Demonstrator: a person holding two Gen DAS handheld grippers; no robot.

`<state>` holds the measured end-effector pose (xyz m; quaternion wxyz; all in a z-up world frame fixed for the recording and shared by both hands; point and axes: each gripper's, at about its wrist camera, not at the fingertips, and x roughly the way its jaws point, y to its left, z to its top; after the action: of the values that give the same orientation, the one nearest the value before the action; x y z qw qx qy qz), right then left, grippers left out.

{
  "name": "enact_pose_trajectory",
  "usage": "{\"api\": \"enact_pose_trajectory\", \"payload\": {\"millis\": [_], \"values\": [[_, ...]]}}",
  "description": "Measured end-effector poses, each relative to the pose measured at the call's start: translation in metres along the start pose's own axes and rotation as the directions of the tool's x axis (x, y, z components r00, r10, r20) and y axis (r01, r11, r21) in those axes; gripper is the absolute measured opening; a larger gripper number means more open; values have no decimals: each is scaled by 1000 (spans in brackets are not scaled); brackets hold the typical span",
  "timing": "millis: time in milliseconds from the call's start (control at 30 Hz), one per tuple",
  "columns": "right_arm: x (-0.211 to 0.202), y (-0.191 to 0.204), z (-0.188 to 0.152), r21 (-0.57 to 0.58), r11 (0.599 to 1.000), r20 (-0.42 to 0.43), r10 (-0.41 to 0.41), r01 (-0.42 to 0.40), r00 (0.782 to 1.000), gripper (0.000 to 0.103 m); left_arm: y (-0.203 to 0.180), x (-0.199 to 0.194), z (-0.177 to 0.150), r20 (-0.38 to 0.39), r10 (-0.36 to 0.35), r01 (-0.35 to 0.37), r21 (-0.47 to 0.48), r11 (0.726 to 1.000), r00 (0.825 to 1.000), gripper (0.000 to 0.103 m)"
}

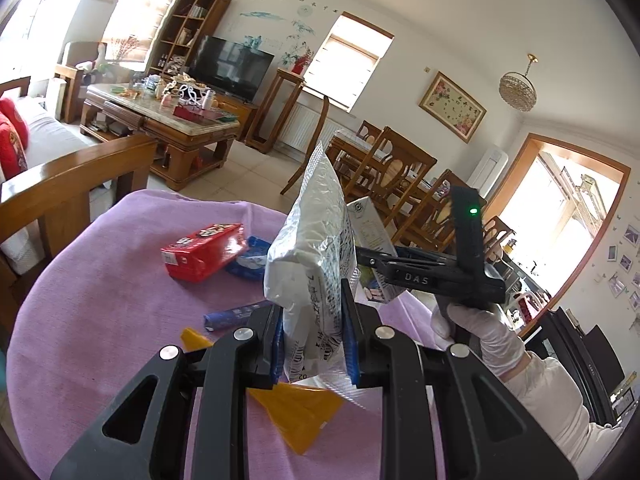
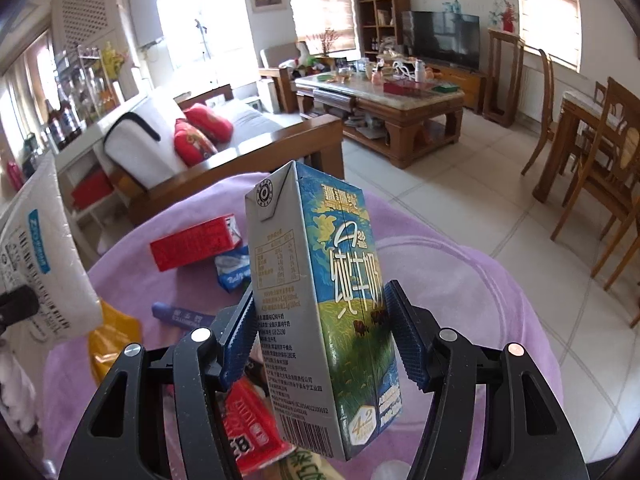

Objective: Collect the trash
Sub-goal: 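Carry the white bag and milk carton with both tools over the black bin, then open both tools to drop the bag and carton into the bin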

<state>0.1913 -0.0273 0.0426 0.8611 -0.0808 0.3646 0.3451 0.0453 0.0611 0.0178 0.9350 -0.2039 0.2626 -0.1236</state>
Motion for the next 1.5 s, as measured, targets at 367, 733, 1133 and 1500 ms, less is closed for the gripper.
{"api": "enact_pose_trajectory", "payload": {"millis": [367, 733, 1133, 1500], "values": [[-225, -68, -91, 280, 959, 333, -45, -53, 942, 61, -99, 27, -11, -58, -125, 132, 122, 984, 990, 24], [-336, -182, -264, 582, 800, 237, -340, 147, 910, 62, -236, 131, -69, -293, -342, 403, 179, 898, 893, 24], [-309, -194, -336, 657, 712, 125, -425, 246, 897, 62, -300, 228, -128, -483, -228, 389, 264, 883, 846, 24], [-286, -209, -346, 630, 720, 100, -447, 292, 889, 62, -316, 243, -136, -514, -159, 362, 325, 874, 843, 27]]}}
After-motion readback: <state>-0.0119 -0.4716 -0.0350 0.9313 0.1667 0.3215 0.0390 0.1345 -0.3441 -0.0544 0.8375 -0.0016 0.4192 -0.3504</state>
